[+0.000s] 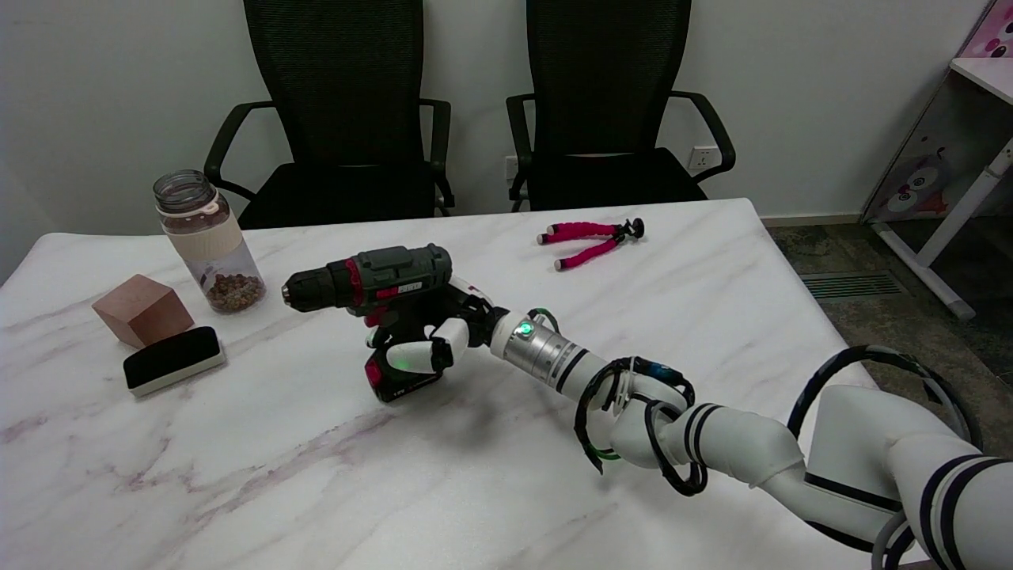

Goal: Pick up the power screwdriver.

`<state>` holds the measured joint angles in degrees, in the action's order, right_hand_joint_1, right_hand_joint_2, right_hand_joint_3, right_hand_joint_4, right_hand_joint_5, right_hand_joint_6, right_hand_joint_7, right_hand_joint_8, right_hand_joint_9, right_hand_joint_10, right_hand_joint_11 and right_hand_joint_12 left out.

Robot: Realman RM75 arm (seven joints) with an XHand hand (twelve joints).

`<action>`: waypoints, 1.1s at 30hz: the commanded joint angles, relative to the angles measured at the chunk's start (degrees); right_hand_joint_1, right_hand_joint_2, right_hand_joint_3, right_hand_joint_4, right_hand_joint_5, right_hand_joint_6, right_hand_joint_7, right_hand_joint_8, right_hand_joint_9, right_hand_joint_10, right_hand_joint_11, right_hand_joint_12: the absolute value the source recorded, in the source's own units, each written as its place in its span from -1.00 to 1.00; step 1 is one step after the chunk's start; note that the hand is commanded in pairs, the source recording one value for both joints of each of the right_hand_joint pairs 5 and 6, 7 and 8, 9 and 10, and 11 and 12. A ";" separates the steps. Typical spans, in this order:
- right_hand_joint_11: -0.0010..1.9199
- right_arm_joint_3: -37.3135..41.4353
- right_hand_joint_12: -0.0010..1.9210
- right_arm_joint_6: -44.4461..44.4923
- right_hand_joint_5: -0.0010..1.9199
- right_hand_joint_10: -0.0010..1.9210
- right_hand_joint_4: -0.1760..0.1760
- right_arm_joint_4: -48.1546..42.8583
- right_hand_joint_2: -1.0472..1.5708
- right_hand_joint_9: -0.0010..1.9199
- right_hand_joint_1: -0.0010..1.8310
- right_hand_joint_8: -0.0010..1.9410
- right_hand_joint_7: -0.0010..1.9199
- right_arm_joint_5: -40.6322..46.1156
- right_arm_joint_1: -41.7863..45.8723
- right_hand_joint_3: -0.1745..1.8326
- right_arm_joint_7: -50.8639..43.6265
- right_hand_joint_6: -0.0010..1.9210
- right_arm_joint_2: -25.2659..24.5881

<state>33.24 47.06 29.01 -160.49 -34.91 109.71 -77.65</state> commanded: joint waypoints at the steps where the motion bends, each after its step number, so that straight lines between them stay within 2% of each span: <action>1: 0.01 0.16 0.01 -0.68 -0.33 0.08 1.00 -0.01 -0.31 0.08 0.37 -0.34 -0.33 0.19 -0.25 0.58 0.33 -0.33 -0.05; 11: 0.25 0.16 0.25 -1.35 -0.28 0.28 1.00 -0.01 -0.26 0.28 0.36 -0.29 -0.28 0.88 -0.42 0.58 -0.19 -0.28 -0.14; 14: 0.40 0.16 0.40 -1.63 -0.27 0.34 1.00 0.01 -0.23 0.34 0.36 -0.28 -0.27 0.88 -0.51 0.54 -0.19 -0.27 -0.14; 17: 0.67 0.16 0.67 -1.97 -0.26 0.42 1.00 0.08 -0.20 0.42 0.35 -0.27 -0.26 0.88 -0.51 0.44 -0.19 -0.26 -0.14; 20: 0.76 0.16 0.76 -1.97 -0.25 0.49 1.00 0.08 -0.18 0.49 0.34 -0.26 -0.25 0.88 -0.59 0.35 -0.19 -0.25 -0.14; 33: 0.87 -0.01 0.87 -3.38 -0.18 0.59 0.98 0.78 -0.13 0.59 0.39 -0.19 -0.18 0.87 -1.05 0.27 -0.28 -0.18 -0.39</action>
<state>33.40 45.10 29.18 -159.69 -35.54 109.56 -77.83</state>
